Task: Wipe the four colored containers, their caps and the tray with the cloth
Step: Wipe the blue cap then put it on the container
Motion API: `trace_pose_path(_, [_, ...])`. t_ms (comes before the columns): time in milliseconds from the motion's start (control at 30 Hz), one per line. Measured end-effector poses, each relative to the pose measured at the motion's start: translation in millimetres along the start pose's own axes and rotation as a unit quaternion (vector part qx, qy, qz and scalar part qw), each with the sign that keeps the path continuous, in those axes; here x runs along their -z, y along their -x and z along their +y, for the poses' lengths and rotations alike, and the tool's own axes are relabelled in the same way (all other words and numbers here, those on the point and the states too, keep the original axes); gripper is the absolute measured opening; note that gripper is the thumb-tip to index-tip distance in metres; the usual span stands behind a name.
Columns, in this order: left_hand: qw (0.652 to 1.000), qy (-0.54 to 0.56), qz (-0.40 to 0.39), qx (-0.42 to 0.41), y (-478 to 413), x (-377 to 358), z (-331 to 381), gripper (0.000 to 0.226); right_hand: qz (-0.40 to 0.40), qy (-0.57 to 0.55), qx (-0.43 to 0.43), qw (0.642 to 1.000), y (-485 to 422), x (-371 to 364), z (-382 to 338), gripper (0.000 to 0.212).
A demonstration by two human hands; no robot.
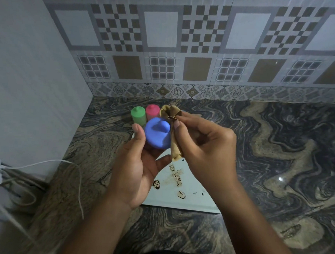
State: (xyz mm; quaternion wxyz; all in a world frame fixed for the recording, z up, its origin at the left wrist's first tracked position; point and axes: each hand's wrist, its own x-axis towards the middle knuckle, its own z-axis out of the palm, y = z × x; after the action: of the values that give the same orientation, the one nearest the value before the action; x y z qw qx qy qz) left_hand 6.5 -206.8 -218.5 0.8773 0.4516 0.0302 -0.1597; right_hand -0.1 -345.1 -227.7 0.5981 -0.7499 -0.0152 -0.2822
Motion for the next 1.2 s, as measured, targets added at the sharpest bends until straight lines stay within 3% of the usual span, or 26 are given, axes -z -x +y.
trace_pose_path(167, [0.999, 0.004, -0.026, -0.035, 3.7, 5.2, 0.4, 0.042, 0.033, 0.014, 0.056, 0.998, 3.8, -0.4, -6.1, 0.013])
trace_pose_path(267, [0.999, -0.028, -0.009, -0.012, 5.2, 4.1, 3.3, 0.038, 0.027, 0.019, 0.060, 0.998, 1.8, 1.6, -9.4, 0.014])
trace_pose_path(367, [0.999, -0.049, -0.001, 0.000, 3.5, 4.4, 3.9, 0.043, 0.028, 0.022, 0.045, 0.998, -1.1, 0.6, -7.6, 0.013])
trace_pose_path(467, [0.998, -0.027, -0.044, -0.029, 3.9, 8.8, 1.3, 0.062, 0.038, 0.028, 0.047, 0.998, 1.6, -0.6, -6.7, 0.014])
trace_pose_path(533, [0.996, -0.026, -0.067, -0.054, 6.0, 10.1, -0.9, 0.049, 0.032, 0.030, 0.054, 0.998, 2.7, 0.3, -8.0, 0.014])
trace_pose_path(667, [0.999, -0.025, -0.016, -0.019, 5.4, 6.6, 1.1, 0.021, 0.036, 0.015, -0.004, 0.999, -5.9, 4.3, -8.7, 0.011])
trace_pose_path(833, [0.999, -0.020, 0.039, -0.009, 0.0, 4.7, 6.7, 0.018, 0.033, -0.014, -0.055, 0.998, -8.4, 11.7, -7.4, 0.016])
trace_pose_path(1067, [0.997, -0.028, 0.070, -0.015, -2.9, 5.3, 4.8, 0.021, 0.045, -0.054, -0.018, 0.997, -1.9, 11.1, -10.3, 0.012])
trace_pose_path(1200, [0.988, -0.105, 0.097, -0.051, -7.0, 9.1, -1.2, 0.021, 0.010, -0.059, -0.087, 0.994, -0.2, 4.4, 2.3, 0.012])
